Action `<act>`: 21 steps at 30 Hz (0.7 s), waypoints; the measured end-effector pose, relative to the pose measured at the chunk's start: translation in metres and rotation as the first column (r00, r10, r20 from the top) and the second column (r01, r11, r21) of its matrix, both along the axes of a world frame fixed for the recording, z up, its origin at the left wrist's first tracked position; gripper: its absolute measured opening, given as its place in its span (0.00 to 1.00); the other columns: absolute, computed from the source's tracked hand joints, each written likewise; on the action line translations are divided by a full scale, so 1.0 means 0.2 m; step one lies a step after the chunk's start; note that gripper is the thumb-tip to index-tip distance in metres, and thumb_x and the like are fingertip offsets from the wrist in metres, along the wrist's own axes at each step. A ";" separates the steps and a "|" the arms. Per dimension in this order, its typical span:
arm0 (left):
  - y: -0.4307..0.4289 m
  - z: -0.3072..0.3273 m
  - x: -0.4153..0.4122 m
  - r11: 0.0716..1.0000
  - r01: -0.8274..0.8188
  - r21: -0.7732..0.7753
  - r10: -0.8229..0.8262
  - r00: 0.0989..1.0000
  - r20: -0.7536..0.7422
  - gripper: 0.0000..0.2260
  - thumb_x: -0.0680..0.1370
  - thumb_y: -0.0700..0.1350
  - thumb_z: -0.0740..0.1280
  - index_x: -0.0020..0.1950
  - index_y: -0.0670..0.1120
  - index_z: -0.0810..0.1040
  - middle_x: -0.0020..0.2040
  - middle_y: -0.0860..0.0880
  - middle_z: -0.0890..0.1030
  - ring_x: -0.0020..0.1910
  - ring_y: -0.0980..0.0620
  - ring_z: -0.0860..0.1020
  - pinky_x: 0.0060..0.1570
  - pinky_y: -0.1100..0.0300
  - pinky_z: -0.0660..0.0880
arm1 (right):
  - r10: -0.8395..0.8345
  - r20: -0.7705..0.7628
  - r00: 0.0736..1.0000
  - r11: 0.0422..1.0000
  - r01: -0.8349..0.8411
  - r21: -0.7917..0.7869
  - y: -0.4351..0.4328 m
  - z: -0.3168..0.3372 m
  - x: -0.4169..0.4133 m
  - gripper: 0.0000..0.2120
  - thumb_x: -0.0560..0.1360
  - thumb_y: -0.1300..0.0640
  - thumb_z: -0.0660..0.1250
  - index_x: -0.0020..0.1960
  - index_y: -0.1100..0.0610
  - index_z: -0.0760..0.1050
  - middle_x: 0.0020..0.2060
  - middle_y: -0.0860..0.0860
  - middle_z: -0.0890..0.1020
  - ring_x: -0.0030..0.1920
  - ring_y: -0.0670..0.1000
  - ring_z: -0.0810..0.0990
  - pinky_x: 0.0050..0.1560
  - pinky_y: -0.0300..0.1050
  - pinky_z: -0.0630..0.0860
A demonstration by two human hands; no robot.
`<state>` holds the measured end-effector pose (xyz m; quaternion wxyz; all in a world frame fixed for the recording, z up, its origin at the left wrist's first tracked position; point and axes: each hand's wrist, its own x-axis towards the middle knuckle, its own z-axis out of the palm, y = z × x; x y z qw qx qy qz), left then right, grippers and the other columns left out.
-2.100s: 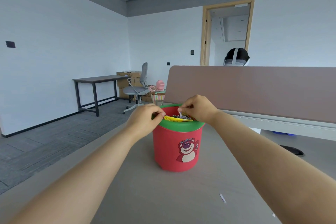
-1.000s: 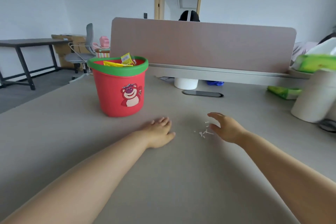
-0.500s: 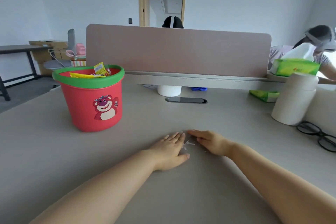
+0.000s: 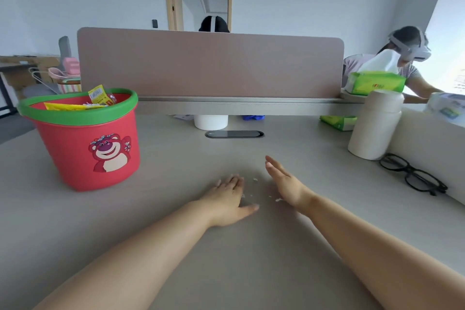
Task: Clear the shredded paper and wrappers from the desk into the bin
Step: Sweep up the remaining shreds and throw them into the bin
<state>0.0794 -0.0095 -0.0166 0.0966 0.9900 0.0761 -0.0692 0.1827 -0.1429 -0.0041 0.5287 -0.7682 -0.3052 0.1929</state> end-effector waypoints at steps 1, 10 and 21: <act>-0.01 0.00 0.01 1.000 0.015 0.002 -0.015 1.000 0.003 0.34 0.78 0.59 0.52 0.75 0.41 0.42 0.77 0.44 0.43 0.76 0.50 0.42 0.76 0.53 0.43 | 0.000 0.000 1.000 1.000 0.000 0.019 0.03 -0.01 -0.02 0.22 0.80 0.49 0.49 0.73 0.49 0.53 0.73 0.49 0.59 0.73 0.48 0.57 0.67 0.39 0.53; 0.11 0.04 -0.12 0.992 0.031 -0.123 -0.030 0.999 0.013 0.32 0.79 0.54 0.56 0.75 0.44 0.42 0.77 0.50 0.40 0.76 0.55 0.43 0.74 0.61 0.45 | -0.099 -0.051 0.994 0.979 0.106 0.173 0.11 0.03 0.05 0.18 0.79 0.58 0.52 0.68 0.57 0.63 0.68 0.54 0.70 0.70 0.53 0.66 0.69 0.42 0.59; 0.04 0.02 -0.10 0.989 0.139 0.040 -0.135 0.987 -0.086 0.31 0.79 0.58 0.49 0.75 0.45 0.40 0.77 0.49 0.38 0.75 0.56 0.38 0.75 0.55 0.40 | 0.326 0.325 0.888 0.912 -0.206 -0.354 -0.14 -0.03 0.02 0.17 0.80 0.56 0.53 0.67 0.56 0.67 0.70 0.49 0.67 0.69 0.43 0.63 0.67 0.32 0.53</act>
